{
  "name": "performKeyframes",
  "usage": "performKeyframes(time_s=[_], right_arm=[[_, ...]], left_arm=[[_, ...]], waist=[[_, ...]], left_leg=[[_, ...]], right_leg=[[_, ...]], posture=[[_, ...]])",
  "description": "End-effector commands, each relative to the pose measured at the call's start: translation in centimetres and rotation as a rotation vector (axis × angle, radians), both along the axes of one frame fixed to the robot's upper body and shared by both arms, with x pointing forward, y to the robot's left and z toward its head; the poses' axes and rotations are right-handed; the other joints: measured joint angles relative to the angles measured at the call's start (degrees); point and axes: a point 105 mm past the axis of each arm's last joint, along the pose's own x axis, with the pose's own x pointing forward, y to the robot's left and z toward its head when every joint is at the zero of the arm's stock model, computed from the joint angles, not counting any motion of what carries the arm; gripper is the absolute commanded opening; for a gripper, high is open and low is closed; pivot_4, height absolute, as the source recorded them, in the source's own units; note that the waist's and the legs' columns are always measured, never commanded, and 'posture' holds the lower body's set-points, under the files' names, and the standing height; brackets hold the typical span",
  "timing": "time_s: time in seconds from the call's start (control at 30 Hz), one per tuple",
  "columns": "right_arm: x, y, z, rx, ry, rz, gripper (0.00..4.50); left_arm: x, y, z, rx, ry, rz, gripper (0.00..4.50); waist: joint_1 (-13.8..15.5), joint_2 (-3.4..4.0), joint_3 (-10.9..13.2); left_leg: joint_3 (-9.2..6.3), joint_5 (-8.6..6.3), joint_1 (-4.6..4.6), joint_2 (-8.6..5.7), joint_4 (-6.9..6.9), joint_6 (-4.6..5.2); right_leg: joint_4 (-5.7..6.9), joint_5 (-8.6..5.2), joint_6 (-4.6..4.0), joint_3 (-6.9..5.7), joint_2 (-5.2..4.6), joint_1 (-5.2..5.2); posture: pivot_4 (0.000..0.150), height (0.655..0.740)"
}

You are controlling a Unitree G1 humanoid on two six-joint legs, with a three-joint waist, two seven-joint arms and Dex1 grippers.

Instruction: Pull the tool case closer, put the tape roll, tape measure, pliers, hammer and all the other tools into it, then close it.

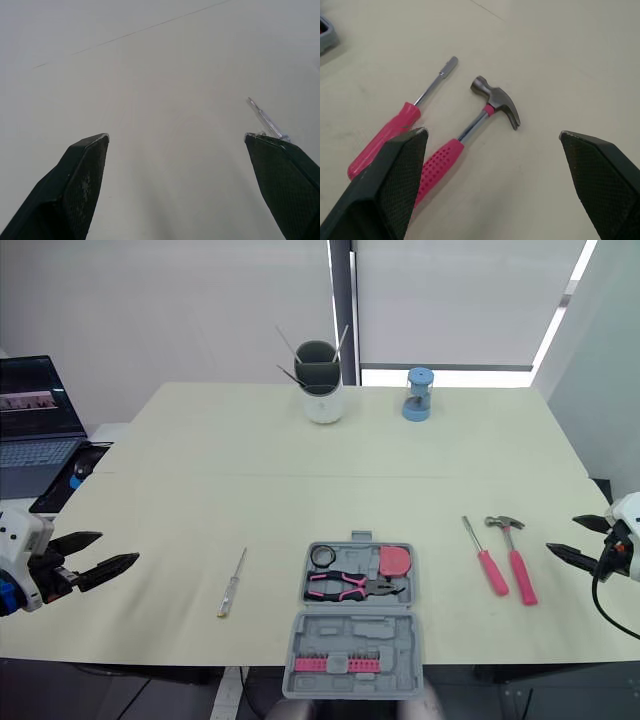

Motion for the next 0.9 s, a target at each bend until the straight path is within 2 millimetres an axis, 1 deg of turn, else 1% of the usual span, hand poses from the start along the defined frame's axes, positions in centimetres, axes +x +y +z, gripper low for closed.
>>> performKeyframes(time_s=[0.03,0.13,0.23,0.43,0.5,0.53,0.6,0.63,0.73,0.77,0.8,0.87,0.9], right_arm=[[-0.1,-1.7,1.7,-0.023,-0.067,-0.063,4.46],[-0.4,-2.1,1.2,-0.036,-0.058,-0.073,4.46],[-0.3,-2.5,1.3,-0.028,-0.074,-0.104,4.46],[-0.3,-2.6,1.0,-0.051,-0.078,-0.107,4.46],[0.0,-2.4,1.0,-0.074,-0.091,-0.104,4.46],[0.1,-1.8,0.9,-0.072,-0.085,-0.08,4.46],[0.4,0.1,0.7,-0.051,-0.075,-0.001,4.46],[0.5,1.3,0.6,-0.041,-0.065,0.046,4.46],[0.6,6.3,0.4,-0.028,-0.034,0.224,4.46],[0.4,7.6,0.3,-0.025,-0.018,0.267,4.49],[0.1,9.1,0.0,-0.05,0.0,0.33,4.31],[-0.8,11.8,-0.7,-0.051,0.052,0.431,3.84],[-1.2,12.9,-1.3,-0.061,0.075,0.474,3.48]], left_arm=[[0.0,0.6,0.7,0.042,-0.041,0.036,4.5],[-0.1,0.7,0.6,0.05,-0.042,0.042,4.5],[-0.1,0.7,0.5,0.056,-0.046,0.046,4.5],[0.0,0.7,0.5,0.065,-0.047,0.044,4.5],[0.1,0.4,0.7,0.063,-0.049,0.028,4.5],[0.2,0.0,1.0,0.07,-0.057,0.008,4.5],[0.5,-1.4,2.0,0.048,-0.074,-0.042,4.5],[0.6,-2.4,2.3,0.049,-0.074,-0.084,4.5],[0.6,-6.3,2.3,0.088,-0.047,-0.255,4.5],[0.7,-7.4,2.3,0.087,-0.044,-0.291,4.32],[0.8,-8.4,2.1,0.097,-0.04,-0.329,4.1],[0.4,-10.6,1.1,0.138,-0.004,-0.428,3.58],[0.1,-11.7,0.4,0.163,0.019,-0.482,3.22]], waist=[[-0.1,0.0,0.0],[0.0,0.0,0.0],[0.0,0.01,0.0],[0.0,0.01,0.0],[0.0,0.01,0.0],[0.0,0.01,0.0],[0.0,0.01,0.0],[0.1,0.0,0.0],[0.1,0.01,0.0],[0.1,0.02,0.0],[0.1,0.03,0.0],[0.2,0.07,0.0],[0.2,0.08,0.0]], left_leg=[[0.03,0.0,0.01,0.0,0.0,0.0],[0.05,0.0,0.04,0.01,-0.01,0.0],[0.05,0.0,0.04,0.01,-0.01,0.0],[0.06,0.0,0.05,0.01,-0.01,0.0],[0.06,0.0,0.05,0.01,-0.01,0.0],[0.06,0.0,0.05,0.01,-0.01,0.0],[0.06,0.0,0.05,0.01,-0.01,0.0],[0.03,0.0,0.03,0.02,-0.01,0.0],[0.01,0.0,0.04,0.05,0.0,-0.01],[-0.01,0.0,0.04,0.06,0.0,-0.01],[-0.04,0.0,0.04,0.07,0.0,-0.01],[-0.06,0.0,0.03,0.07,0.0,-0.02],[-0.09,0.0,0.03,0.07,-0.01,-0.02]], right_leg=[[0.0,0.0,0.0,0.03,0.0,0.0],[0.0,0.0,0.0,0.04,-0.01,0.0],[0.0,0.0,0.0,0.04,-0.01,0.0],[0.0,0.0,0.0,0.04,-0.01,0.02],[0.0,0.0,0.0,0.05,-0.01,0.02],[0.0,0.0,0.0,0.04,-0.01,0.02],[0.0,0.0,0.0,0.04,-0.01,0.02],[0.0,0.0,0.0,0.03,-0.01,0.02],[0.01,0.0,0.01,0.06,-0.01,0.04],[0.01,0.0,0.01,0.07,-0.01,0.05],[0.01,0.0,0.01,0.1,-0.01,0.05],[0.02,0.0,0.01,0.12,-0.01,0.05],[0.03,0.0,0.01,0.12,-0.01,0.05]], posture=[[0.15,0.74],[0.15,0.74],[0.15,0.74],[0.15,0.74],[0.15,0.74],[0.15,0.74],[0.15,0.74],[0.15,0.74],[0.15,0.74],[0.15,0.74],[0.15,0.74],[0.15,0.74],[0.15,0.74]])
